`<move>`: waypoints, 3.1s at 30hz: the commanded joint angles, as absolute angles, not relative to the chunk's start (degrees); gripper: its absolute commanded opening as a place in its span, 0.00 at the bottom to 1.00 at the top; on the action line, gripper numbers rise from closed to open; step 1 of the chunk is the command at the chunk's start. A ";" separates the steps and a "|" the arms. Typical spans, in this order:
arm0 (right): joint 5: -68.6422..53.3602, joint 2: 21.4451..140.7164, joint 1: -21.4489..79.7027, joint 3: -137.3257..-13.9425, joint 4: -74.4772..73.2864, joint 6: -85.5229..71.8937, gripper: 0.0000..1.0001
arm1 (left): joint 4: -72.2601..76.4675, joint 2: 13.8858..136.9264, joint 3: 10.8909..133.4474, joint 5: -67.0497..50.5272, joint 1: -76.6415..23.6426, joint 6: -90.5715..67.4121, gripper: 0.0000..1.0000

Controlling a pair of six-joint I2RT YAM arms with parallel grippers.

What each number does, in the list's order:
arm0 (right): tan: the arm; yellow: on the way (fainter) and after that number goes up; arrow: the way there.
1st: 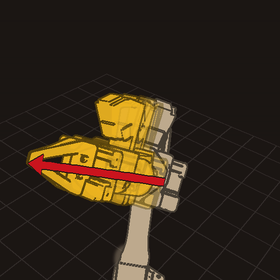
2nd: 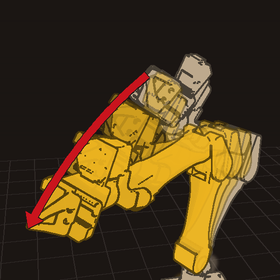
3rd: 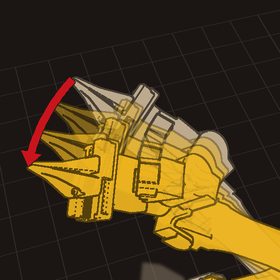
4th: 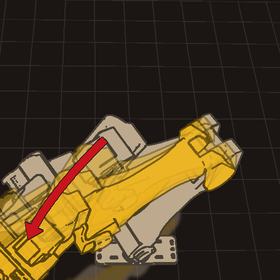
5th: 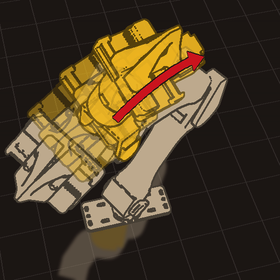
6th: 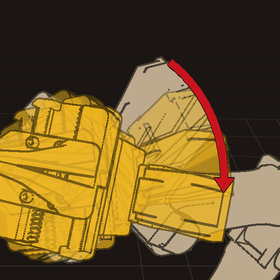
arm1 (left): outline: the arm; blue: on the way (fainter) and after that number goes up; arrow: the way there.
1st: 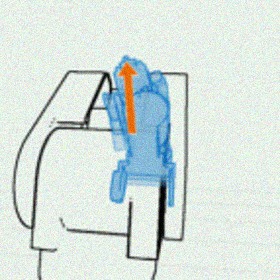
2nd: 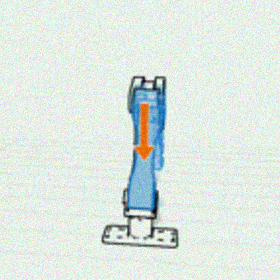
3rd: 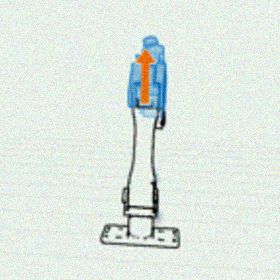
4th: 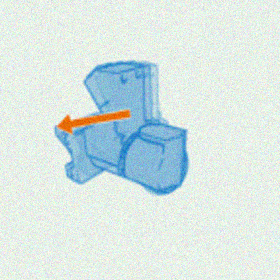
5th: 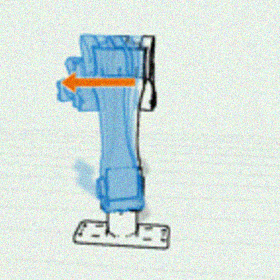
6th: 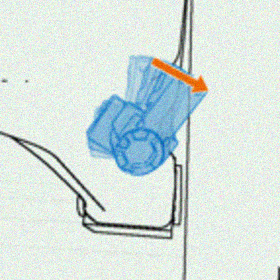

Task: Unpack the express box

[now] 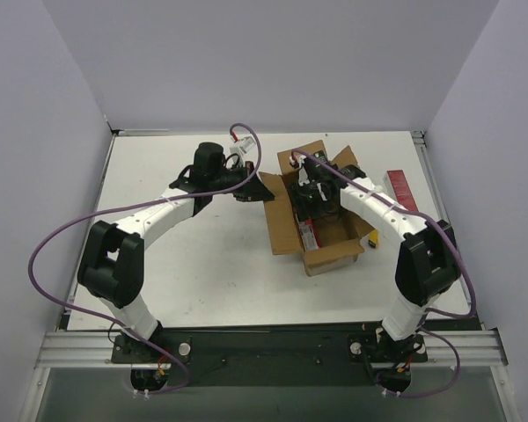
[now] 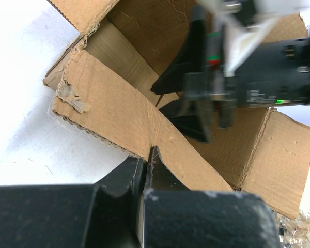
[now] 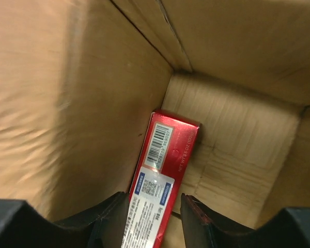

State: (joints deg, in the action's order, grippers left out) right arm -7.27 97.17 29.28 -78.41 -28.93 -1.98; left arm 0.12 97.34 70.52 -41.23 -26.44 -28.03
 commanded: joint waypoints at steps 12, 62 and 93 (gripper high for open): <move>-7.90 105.82 25.05 -78.92 -31.11 -7.56 0.47 | -2.20 98.35 72.07 -41.57 -26.37 -24.43 0.00; -24.95 108.72 27.95 -72.25 -25.93 -1.06 0.67 | -2.99 98.96 74.53 -40.87 -25.84 -25.14 0.00; -20.84 92.20 22.76 -79.10 -29.97 1.67 0.00 | -3.25 99.05 76.20 -40.78 -24.79 -23.91 0.00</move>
State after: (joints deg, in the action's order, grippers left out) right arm -23.77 95.00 22.92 -77.19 -28.80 0.95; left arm -3.01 98.61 73.91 -42.19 -24.86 -27.70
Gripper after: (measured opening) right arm 0.085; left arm 0.043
